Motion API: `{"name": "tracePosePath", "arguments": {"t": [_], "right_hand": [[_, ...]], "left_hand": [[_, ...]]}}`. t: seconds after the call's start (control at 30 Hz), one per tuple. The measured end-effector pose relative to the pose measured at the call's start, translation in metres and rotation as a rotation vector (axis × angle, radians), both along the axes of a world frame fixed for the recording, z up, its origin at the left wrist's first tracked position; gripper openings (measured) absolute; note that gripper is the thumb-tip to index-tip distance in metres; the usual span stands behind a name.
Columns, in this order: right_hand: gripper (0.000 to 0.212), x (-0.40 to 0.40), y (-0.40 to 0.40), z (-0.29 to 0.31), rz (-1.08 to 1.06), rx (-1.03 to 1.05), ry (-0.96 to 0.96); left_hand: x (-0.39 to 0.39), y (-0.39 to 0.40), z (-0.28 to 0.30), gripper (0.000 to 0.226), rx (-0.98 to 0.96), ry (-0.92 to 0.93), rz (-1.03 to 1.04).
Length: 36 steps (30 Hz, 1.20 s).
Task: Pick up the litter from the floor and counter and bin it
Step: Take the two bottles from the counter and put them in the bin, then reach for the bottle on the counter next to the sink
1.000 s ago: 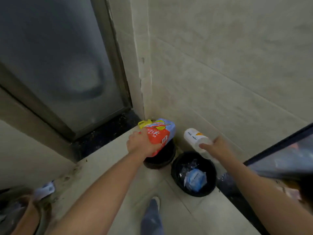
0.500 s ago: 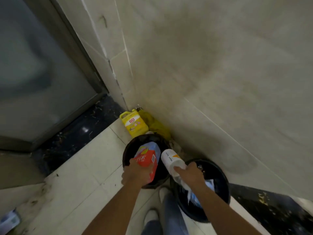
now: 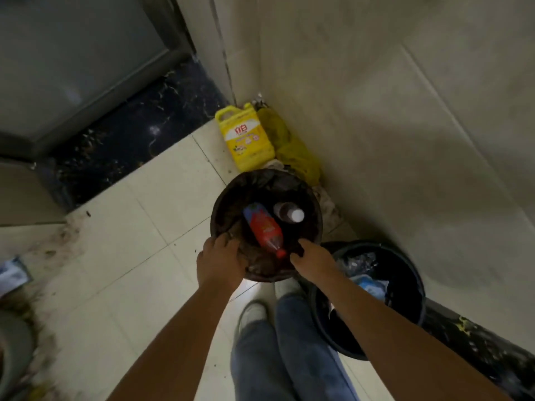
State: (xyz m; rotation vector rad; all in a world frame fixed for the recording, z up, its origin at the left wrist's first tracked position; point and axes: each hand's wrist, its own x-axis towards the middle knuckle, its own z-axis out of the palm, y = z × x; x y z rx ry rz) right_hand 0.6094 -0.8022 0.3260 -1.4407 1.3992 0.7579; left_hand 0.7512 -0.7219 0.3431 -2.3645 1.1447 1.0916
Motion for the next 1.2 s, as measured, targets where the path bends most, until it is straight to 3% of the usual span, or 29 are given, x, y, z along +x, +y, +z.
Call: {"name": "tracePosePath", "arguments": {"t": [0.13,0.27,0.47,0.63,0.8,0.93,1.2], "right_hand": [[0.051,0.035,-0.008,0.052,0.252,-0.198,-0.086],[0.061,0.087,-0.014,0.143,0.602,-0.467,-0.197],[0.065,0.170,0.019,0.299,0.895,-0.759,-0.458],[0.061,0.185,0.117,0.409,1.111,-0.911,-0.702],[0.058,0.133,0.275,0.491,1.279,-0.884,-0.952],[0.058,0.058,0.421,0.547,1.437,-0.762,-1.182],[0.057,-0.127,0.667,0.600,1.896,-0.529,-1.527]], "left_hand": [[0.030,-0.011,0.062,0.048,-0.069,-0.113,-0.073],[0.072,-0.005,0.155,0.049,-0.136,-0.289,-0.032],[0.101,0.062,0.299,0.051,-0.271,-0.507,0.232],[0.076,0.179,0.399,0.050,-0.315,-0.665,0.529],[-0.021,0.345,0.486,0.050,-0.313,-0.845,0.779],[-0.138,0.486,0.544,0.049,-0.193,-1.008,0.986],[-0.398,0.684,0.591,0.049,0.062,-1.128,1.621]]}}
